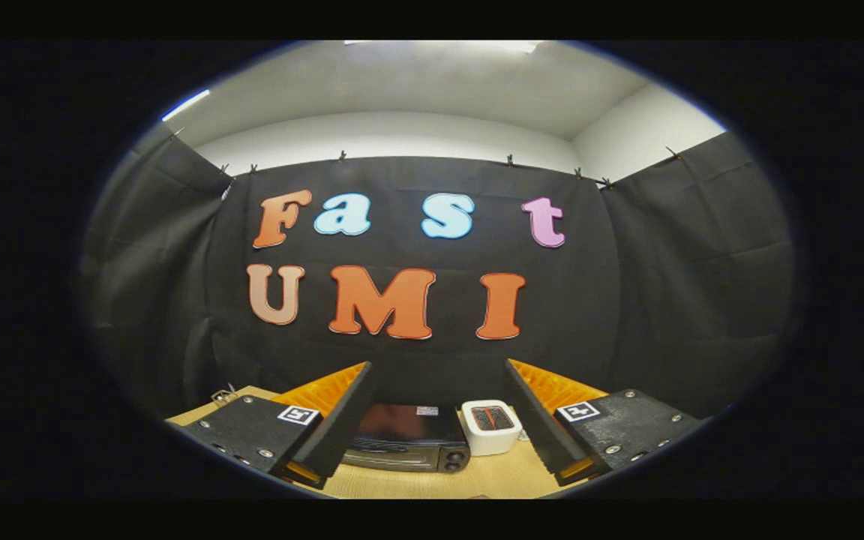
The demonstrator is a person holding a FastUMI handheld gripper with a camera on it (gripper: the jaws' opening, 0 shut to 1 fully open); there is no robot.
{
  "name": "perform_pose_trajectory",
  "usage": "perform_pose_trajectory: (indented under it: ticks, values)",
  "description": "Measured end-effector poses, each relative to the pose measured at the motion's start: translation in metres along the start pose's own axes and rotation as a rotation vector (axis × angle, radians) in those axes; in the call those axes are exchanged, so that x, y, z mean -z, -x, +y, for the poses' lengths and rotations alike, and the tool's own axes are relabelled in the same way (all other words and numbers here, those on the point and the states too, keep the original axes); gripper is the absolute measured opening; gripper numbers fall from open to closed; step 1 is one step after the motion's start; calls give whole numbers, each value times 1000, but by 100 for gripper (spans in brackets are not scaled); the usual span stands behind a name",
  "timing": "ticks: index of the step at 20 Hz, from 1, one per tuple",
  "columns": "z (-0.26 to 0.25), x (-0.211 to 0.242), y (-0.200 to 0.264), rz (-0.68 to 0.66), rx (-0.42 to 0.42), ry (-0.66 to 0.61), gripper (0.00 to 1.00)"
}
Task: Open the toaster oven, put the food inside, and close the toaster oven door.
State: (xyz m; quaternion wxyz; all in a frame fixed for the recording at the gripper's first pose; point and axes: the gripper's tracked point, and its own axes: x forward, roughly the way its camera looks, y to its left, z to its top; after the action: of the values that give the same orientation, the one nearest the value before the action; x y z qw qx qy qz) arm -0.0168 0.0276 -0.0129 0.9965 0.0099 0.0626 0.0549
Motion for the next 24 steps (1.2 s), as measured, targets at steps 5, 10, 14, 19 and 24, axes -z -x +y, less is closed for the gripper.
perform_pose_trajectory:
  ticks: [5,10,14,19,24]
  values:
    - [0,0,1,15,-7,-5,99]
    - [-1,6,5,46,-11,11,99]
    - [-2,8,5,66,-7,-4,100]
    - [-2,13,2,77,-2,-12,100]
    - [4,25,-8,56,-8,6,100]
